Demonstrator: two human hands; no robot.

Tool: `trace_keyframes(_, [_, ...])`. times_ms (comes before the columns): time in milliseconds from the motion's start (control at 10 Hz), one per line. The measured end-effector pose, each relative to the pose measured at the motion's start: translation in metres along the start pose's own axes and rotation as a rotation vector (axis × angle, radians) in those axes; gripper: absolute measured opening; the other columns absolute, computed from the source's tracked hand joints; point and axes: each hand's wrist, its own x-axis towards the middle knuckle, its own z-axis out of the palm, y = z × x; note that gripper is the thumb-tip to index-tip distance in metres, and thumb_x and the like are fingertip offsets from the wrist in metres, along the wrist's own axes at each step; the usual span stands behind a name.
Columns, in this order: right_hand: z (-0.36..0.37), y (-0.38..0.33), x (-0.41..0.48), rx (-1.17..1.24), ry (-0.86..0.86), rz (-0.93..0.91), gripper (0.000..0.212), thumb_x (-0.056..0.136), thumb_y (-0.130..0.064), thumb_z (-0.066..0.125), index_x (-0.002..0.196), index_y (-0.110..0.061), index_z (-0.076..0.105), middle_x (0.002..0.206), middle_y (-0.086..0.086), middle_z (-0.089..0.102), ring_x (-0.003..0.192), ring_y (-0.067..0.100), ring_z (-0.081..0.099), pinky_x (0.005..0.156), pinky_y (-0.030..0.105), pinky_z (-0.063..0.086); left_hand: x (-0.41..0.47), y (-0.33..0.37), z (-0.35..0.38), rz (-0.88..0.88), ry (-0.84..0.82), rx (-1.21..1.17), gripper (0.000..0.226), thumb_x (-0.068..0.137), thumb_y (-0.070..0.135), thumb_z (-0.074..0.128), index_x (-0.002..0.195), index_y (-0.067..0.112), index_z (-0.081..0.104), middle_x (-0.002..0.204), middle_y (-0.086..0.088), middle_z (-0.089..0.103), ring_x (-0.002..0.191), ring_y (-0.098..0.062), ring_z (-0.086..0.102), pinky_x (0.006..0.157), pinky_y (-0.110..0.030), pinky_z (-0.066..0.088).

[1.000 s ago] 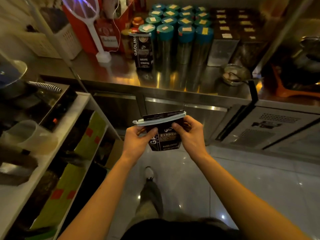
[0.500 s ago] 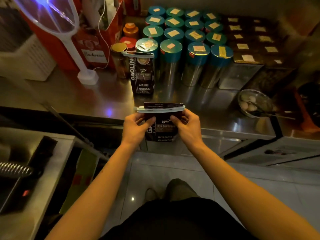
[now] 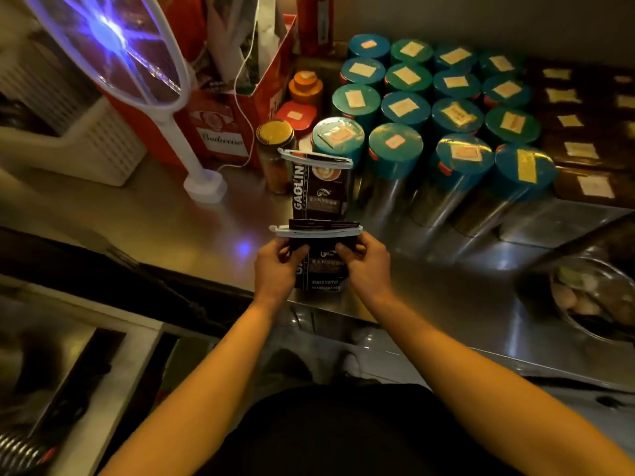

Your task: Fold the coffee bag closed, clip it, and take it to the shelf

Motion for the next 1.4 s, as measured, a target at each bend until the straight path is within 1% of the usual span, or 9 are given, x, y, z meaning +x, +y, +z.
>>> trace_keyframes(100, [0.017, -0.005, 0.041, -0.033, -0.011, 0.017, 0.025, 0.088, -0.008, 0.066, 0.113, -0.013, 0.066, 0.106, -0.001, 0.071, 0.097, 0.006, 0.066, 0.09, 0.035, 0.056, 0.043, 0.0, -0.005, -0.058, 0.03, 0.001, 0.03, 0.086, 0.009, 0.072, 0.104, 0.034, 0.07, 0.103, 0.01, 0.076, 0.098, -0.011, 0.072, 0.083, -0.028, 0.058])
trace_keyframes(200, [0.019, -0.008, 0.049, -0.045, -0.016, 0.02, 0.026, 0.088, -0.007, 0.067, 0.114, -0.013, 0.066, 0.107, 0.0, 0.071, 0.099, 0.007, 0.066, 0.091, 0.034, 0.056, 0.052, 0.0, -0.006, -0.076, 0.048, 0.013, 0.03, 0.085, 0.012, 0.073, 0.101, 0.037, 0.071, 0.099, 0.013, 0.077, 0.096, -0.009, 0.072, 0.079, -0.024, 0.057])
trace_keyframes(500, [0.055, -0.002, 0.099, -0.175, 0.246, 0.174, 0.025, 0.086, -0.014, 0.07, 0.111, -0.011, 0.067, 0.108, 0.007, 0.072, 0.094, 0.011, 0.065, 0.091, 0.039, 0.056, 0.136, -0.016, -0.01, -0.206, -0.105, 0.184, 0.033, 0.087, 0.023, 0.074, 0.116, 0.01, 0.066, 0.113, -0.006, 0.072, 0.106, -0.019, 0.068, 0.095, -0.045, 0.055])
trace_keyframes(600, [0.056, -0.005, 0.103, -0.166, 0.254, 0.168, 0.025, 0.085, -0.015, 0.072, 0.109, -0.012, 0.067, 0.108, 0.007, 0.072, 0.094, 0.011, 0.066, 0.09, 0.038, 0.056, 0.139, -0.016, -0.013, -0.21, -0.11, 0.193, 0.041, 0.087, 0.028, 0.074, 0.122, 0.009, 0.063, 0.118, -0.008, 0.069, 0.109, -0.02, 0.066, 0.096, -0.044, 0.054])
trace_keyframes(800, [0.06, -0.004, 0.102, -0.16, 0.251, 0.177, 0.029, 0.086, -0.017, 0.072, 0.113, -0.012, 0.064, 0.112, 0.006, 0.069, 0.1, 0.015, 0.065, 0.091, 0.036, 0.055, 0.143, -0.019, -0.017, -0.174, -0.164, 0.204, 0.038, 0.087, 0.031, 0.073, 0.119, 0.012, 0.063, 0.118, -0.005, 0.068, 0.108, -0.017, 0.065, 0.094, -0.042, 0.055])
trace_keyframes(900, [0.06, -0.003, 0.093, -0.149, 0.26, 0.186, 0.03, 0.088, -0.017, 0.069, 0.116, -0.011, 0.06, 0.115, 0.006, 0.067, 0.103, 0.015, 0.063, 0.093, 0.038, 0.054, 0.14, -0.017, -0.019, -0.138, -0.187, 0.213, 0.03, 0.087, 0.03, 0.072, 0.114, 0.023, 0.06, 0.118, -0.002, 0.066, 0.108, -0.014, 0.063, 0.094, -0.04, 0.055])
trace_keyframes(1100, [0.06, -0.006, 0.084, -0.123, 0.271, 0.162, 0.035, 0.092, -0.017, 0.063, 0.126, -0.012, 0.053, 0.123, 0.006, 0.064, 0.111, 0.014, 0.061, 0.097, 0.036, 0.052, 0.139, -0.016, -0.024, -0.129, -0.235, 0.211, 0.046, 0.089, 0.027, 0.071, 0.129, 0.015, 0.051, 0.129, -0.008, 0.06, 0.116, -0.019, 0.06, 0.098, -0.042, 0.052])
trace_keyframes(1200, [0.062, -0.007, 0.082, -0.129, 0.283, 0.151, 0.038, 0.093, -0.018, 0.061, 0.129, -0.012, 0.051, 0.125, 0.008, 0.062, 0.112, 0.014, 0.06, 0.096, 0.032, 0.051, 0.139, -0.014, -0.03, -0.122, -0.234, 0.211, 0.052, 0.09, 0.03, 0.069, 0.134, 0.015, 0.047, 0.133, -0.008, 0.057, 0.118, -0.018, 0.057, 0.098, -0.039, 0.051])
trace_keyframes(1400, [0.059, -0.002, 0.056, -0.166, 0.34, 0.134, 0.037, 0.095, -0.02, 0.059, 0.13, -0.013, 0.05, 0.127, 0.008, 0.06, 0.11, 0.009, 0.055, 0.077, 0.003, 0.044, 0.116, -0.015, -0.037, -0.052, -0.249, 0.239, 0.054, 0.093, 0.035, 0.065, 0.138, 0.016, 0.043, 0.136, -0.007, 0.054, 0.122, -0.018, 0.053, 0.099, -0.037, 0.048])
